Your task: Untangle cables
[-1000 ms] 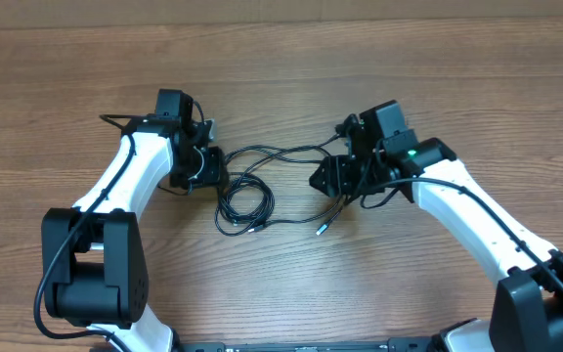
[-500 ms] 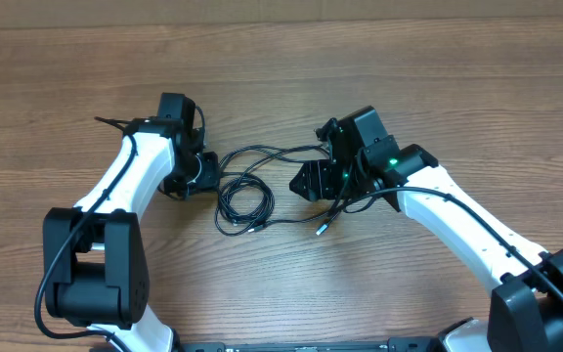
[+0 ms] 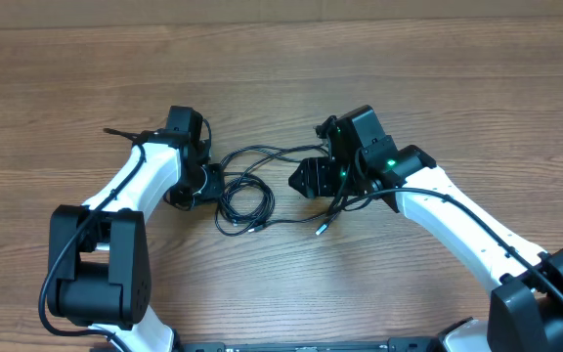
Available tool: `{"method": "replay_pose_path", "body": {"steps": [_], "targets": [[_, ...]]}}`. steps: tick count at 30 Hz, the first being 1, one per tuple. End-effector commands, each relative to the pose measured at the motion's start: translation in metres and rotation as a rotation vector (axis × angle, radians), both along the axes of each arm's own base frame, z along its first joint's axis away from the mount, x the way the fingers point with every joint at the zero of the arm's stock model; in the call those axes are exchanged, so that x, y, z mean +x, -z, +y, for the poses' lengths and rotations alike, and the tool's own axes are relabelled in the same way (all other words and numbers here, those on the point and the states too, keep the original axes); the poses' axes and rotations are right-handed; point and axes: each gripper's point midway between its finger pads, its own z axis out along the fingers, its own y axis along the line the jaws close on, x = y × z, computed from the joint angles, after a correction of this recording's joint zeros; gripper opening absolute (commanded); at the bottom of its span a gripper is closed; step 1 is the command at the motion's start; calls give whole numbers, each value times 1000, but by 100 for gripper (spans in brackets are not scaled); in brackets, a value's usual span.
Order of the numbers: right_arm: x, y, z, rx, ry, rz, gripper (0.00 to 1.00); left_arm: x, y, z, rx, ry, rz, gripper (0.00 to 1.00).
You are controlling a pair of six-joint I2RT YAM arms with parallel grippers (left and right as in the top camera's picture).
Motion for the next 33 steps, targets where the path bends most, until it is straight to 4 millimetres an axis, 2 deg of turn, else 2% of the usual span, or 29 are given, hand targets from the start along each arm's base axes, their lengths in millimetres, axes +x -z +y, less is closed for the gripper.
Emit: {"method": "replay_pose_path", "body": {"steps": [1, 2, 3, 14, 22, 33], "targets": [[13, -6, -3, -22, 33, -58, 63, -1, 1, -2, -2, -3, 3, 50], [16, -7, -5, -29, 53, -65, 63, -1, 1, -2, -2, -10, 5, 85], [19, -7, -6, -31, 74, -67, 63, -1, 1, -2, -2, -12, 5, 100], [28, -7, -13, -40, 123, -79, 66, -1, 1, -2, -2, -13, 4, 100], [26, -6, -14, -42, 126, -71, 66, -1, 1, -2, -2, -13, 4, 100], [26, -6, -14, -44, 125, -69, 70, -1, 1, -2, -2, -13, 4, 100]]}}
